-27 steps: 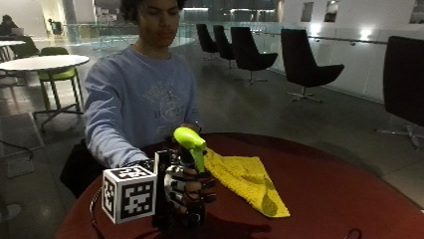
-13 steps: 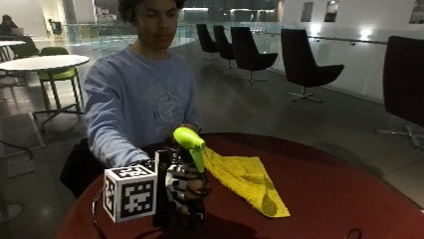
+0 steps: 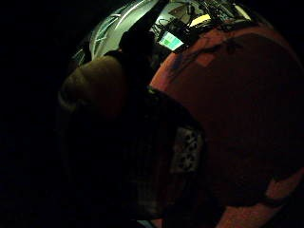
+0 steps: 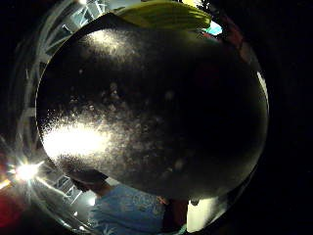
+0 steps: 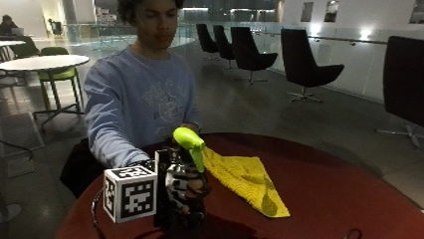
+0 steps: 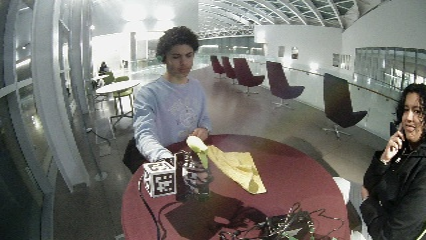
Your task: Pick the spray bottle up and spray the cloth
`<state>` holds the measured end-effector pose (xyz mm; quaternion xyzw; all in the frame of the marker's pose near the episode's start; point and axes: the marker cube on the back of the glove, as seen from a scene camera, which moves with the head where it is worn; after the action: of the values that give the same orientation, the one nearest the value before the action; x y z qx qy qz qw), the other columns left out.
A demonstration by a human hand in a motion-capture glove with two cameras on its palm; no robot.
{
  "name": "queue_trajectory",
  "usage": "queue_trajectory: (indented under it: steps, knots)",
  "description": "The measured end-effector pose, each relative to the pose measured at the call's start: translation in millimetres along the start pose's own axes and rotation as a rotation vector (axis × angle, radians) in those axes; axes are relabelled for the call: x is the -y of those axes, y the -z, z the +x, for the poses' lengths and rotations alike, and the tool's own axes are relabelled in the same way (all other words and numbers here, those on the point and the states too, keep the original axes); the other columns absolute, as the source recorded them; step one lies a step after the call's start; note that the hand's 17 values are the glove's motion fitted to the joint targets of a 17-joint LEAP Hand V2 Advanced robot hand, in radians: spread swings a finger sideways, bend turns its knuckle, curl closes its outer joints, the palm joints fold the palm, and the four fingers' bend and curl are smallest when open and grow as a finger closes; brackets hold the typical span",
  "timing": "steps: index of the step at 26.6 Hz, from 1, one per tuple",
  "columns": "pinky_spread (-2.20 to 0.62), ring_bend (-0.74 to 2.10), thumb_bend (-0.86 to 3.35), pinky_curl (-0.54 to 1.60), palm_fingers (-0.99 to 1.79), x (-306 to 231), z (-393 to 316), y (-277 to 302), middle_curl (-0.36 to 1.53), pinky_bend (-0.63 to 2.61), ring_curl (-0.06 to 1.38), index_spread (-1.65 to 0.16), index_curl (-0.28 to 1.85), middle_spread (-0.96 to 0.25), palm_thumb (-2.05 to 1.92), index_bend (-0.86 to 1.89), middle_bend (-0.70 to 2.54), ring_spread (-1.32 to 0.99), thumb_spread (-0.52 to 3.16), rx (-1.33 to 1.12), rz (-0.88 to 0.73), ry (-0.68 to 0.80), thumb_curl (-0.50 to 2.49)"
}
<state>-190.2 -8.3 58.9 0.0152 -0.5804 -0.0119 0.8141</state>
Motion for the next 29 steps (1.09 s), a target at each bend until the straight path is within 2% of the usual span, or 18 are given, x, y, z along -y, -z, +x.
queue_trajectory:
  steps: [13, 21, 29]
  knots:
    - [0.31, 0.56, -0.02, 0.08, 1.06, -1, -4, -2, 0.54, 0.1, 0.45, -0.21, 0.57, -0.09, 1.15, 0.4, 0.58, -0.1, 0.29, 0.004, -0.042, -0.009, 0.68]
    - [0.3, 0.56, -0.02, 0.09, 1.07, -27, -36, -20, 0.55, 0.11, 0.46, -0.21, 0.59, -0.09, 1.15, 0.39, 0.58, -0.09, 0.27, 0.041, -0.291, -0.072, 0.7]
    - [0.31, 0.56, -0.03, 0.1, 1.09, -62, -62, -48, 0.55, 0.12, 0.47, -0.2, 0.61, -0.08, 1.14, 0.37, 0.57, -0.09, 0.25, 0.129, -0.493, -0.267, 0.73]
